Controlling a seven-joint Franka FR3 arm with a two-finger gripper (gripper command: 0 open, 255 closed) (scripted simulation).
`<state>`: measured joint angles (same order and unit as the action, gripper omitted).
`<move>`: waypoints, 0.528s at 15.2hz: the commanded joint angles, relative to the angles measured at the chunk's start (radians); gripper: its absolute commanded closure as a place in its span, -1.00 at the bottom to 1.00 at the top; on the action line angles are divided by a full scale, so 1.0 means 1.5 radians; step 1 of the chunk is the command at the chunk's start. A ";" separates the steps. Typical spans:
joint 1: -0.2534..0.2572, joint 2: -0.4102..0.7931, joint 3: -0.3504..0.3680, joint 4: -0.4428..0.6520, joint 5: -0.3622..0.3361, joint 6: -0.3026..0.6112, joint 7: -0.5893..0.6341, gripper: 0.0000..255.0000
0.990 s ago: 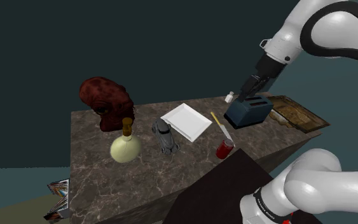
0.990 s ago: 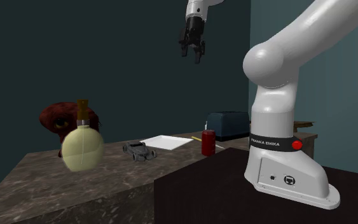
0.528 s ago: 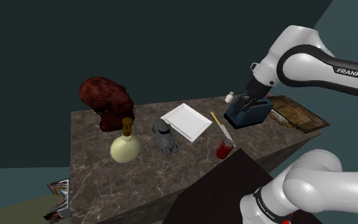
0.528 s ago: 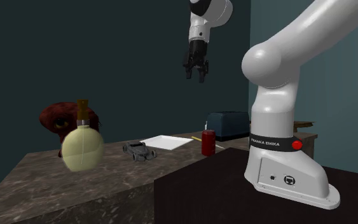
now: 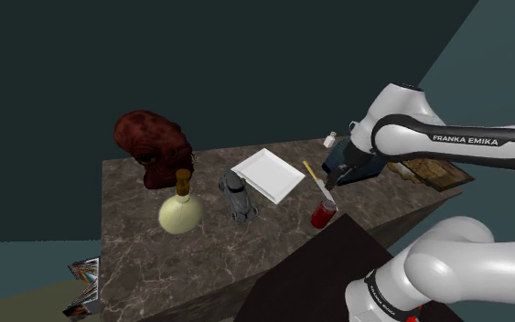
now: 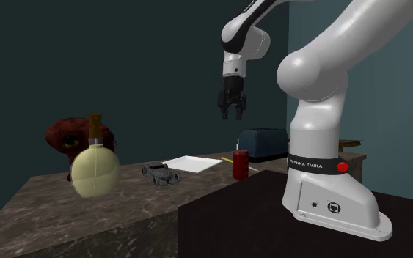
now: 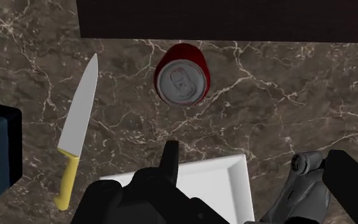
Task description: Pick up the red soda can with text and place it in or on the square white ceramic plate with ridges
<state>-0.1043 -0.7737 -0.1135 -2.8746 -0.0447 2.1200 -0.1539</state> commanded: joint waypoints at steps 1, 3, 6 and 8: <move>-0.014 0.022 -0.009 -0.031 -0.014 0.051 -0.006 -1.00; -0.027 0.058 -0.017 -0.055 -0.029 0.108 -0.011 -1.00; -0.049 0.128 -0.030 -0.082 -0.052 0.202 -0.017 -1.00; -0.065 0.186 -0.039 -0.094 -0.069 0.269 -0.020 -1.00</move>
<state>-0.1945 -0.5449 -0.1686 -3.0047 -0.1377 2.4617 -0.1871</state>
